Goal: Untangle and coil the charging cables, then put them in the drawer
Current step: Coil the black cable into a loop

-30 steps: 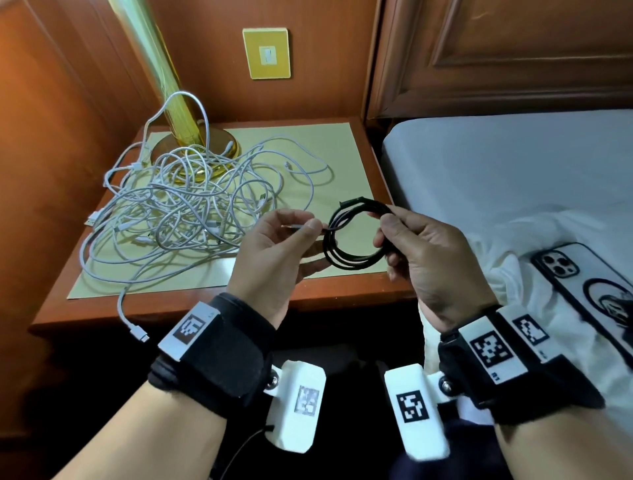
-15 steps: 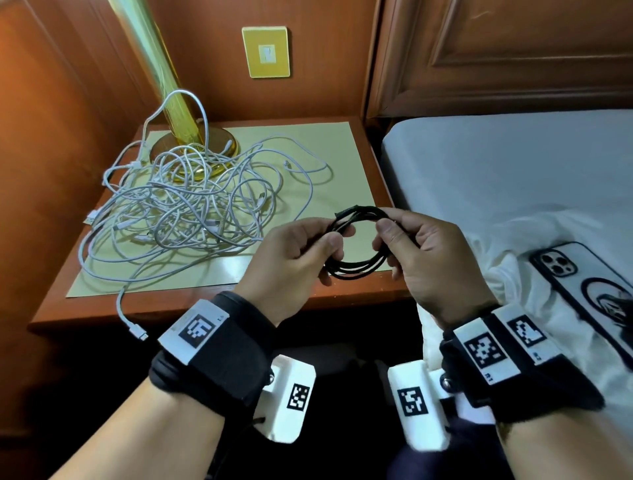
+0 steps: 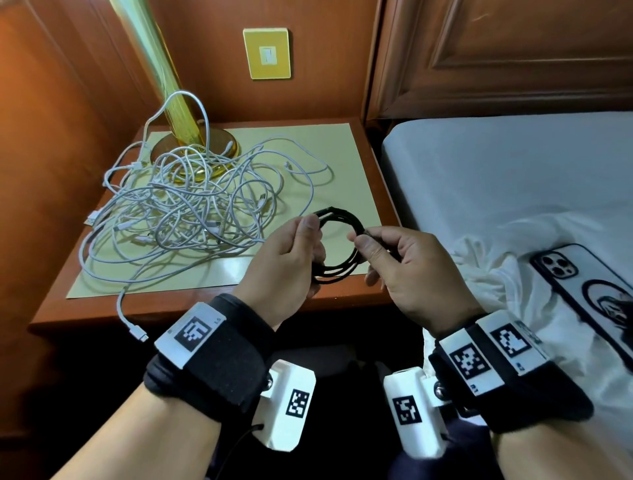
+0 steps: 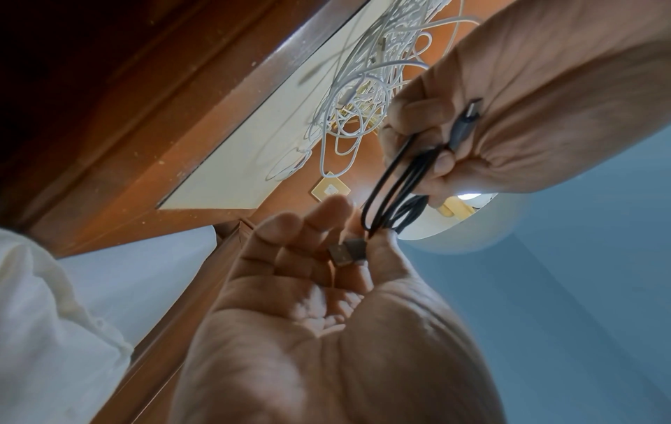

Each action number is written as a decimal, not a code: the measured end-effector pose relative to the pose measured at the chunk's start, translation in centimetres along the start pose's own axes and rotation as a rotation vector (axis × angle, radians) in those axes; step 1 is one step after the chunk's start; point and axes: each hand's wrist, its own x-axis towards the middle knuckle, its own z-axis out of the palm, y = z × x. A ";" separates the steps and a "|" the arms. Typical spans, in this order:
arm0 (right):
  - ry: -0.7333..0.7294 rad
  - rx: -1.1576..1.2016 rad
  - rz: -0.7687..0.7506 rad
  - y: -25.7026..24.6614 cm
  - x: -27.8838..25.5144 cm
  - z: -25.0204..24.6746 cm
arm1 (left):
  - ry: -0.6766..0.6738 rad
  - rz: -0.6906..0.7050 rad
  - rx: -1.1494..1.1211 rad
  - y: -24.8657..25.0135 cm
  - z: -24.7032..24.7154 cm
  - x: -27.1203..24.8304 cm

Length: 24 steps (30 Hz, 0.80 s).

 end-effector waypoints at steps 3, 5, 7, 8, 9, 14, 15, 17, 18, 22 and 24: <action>0.023 0.012 0.008 0.0 0.1 0.1 | 0.054 0.029 -0.032 -0.3 -0.2 0.3; 0.049 0.016 0.033 0.1 0.1 -0.1 | 0.072 0.048 -0.034 -0.4 -0.4 0.4; 0.064 0.034 0.049 0.1 0.0 -0.2 | 0.060 0.063 -0.027 -0.2 -0.3 0.5; 0.053 0.065 0.056 0.0 0.0 -0.2 | 0.044 0.069 -0.031 -0.1 -0.1 0.4; 0.034 0.101 0.061 -0.2 -0.1 -0.1 | 0.026 0.073 -0.036 -0.1 0.1 0.4; 0.027 0.094 0.027 -0.5 0.0 0.1 | -0.019 0.035 -0.049 -0.6 0.5 0.4; 0.055 0.081 0.041 -0.3 0.1 0.1 | -0.012 0.013 -0.034 -0.7 0.5 0.4; 0.116 0.060 0.099 0.6 0.4 -0.1 | 0.015 -0.032 0.027 -1.2 0.2 0.6; 0.141 0.041 0.134 1.1 0.6 -0.2 | 0.029 -0.053 0.064 -1.5 0.1 0.7; 0.139 -0.096 0.256 3.2 1.6 0.0 | 0.078 -0.108 0.247 -2.4 -0.6 0.9; 0.126 -0.130 0.304 3.9 2.1 0.2 | 0.082 -0.119 0.321 -2.4 -0.9 0.9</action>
